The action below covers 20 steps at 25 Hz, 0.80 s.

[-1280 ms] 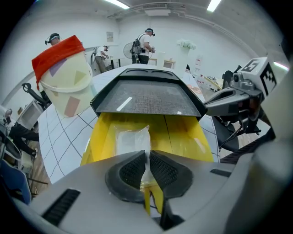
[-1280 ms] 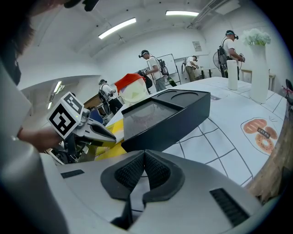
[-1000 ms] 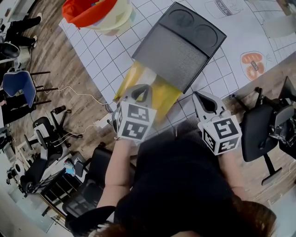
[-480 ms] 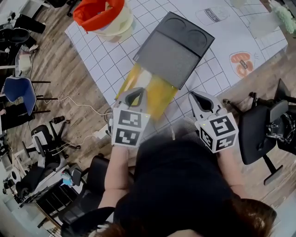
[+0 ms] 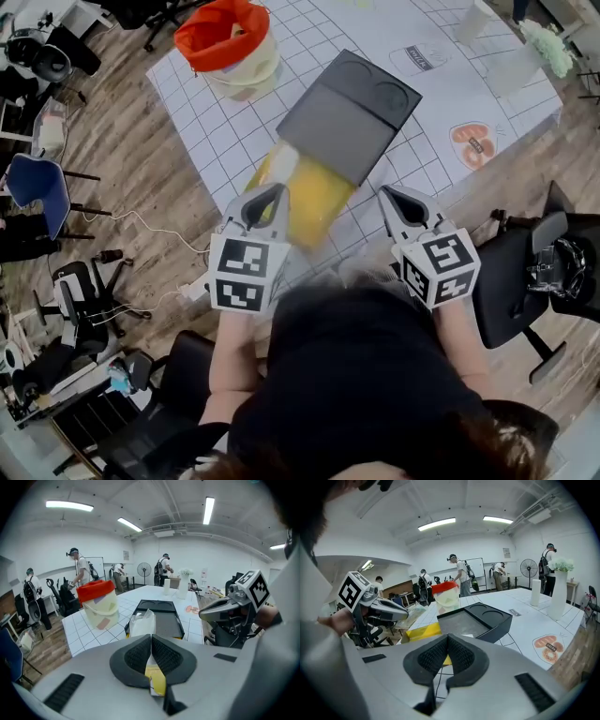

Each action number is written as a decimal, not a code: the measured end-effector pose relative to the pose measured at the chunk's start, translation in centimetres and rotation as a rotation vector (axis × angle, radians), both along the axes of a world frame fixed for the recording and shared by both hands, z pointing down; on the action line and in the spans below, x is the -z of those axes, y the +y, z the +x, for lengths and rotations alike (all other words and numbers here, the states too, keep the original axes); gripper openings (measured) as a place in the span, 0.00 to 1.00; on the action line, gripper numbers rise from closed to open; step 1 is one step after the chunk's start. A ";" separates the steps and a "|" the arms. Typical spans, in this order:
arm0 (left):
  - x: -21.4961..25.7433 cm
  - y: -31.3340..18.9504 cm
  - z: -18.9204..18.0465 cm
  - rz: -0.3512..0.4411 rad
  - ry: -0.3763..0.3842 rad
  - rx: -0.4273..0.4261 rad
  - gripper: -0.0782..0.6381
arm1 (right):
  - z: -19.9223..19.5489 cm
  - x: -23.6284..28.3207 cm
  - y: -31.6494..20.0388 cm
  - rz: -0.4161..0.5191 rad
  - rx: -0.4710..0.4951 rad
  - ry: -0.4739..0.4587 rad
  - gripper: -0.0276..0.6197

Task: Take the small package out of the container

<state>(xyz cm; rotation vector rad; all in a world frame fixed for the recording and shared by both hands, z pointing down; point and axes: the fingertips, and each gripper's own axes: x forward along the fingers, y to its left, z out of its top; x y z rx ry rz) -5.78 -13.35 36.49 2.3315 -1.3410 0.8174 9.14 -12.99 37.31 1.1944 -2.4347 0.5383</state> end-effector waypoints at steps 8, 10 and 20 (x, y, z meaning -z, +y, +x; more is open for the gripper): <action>2.5 1.2 -0.4 0.060 0.041 0.023 0.15 | 0.1 2.8 0.4 0.057 -0.013 -0.028 0.07; 2.9 1.5 -0.5 0.070 0.050 0.027 0.15 | 0.1 3.2 0.5 0.068 -0.015 -0.031 0.07; 3.9 2.0 -0.6 0.088 0.064 0.023 0.15 | 0.4 5.6 0.7 0.113 -0.031 -0.067 0.07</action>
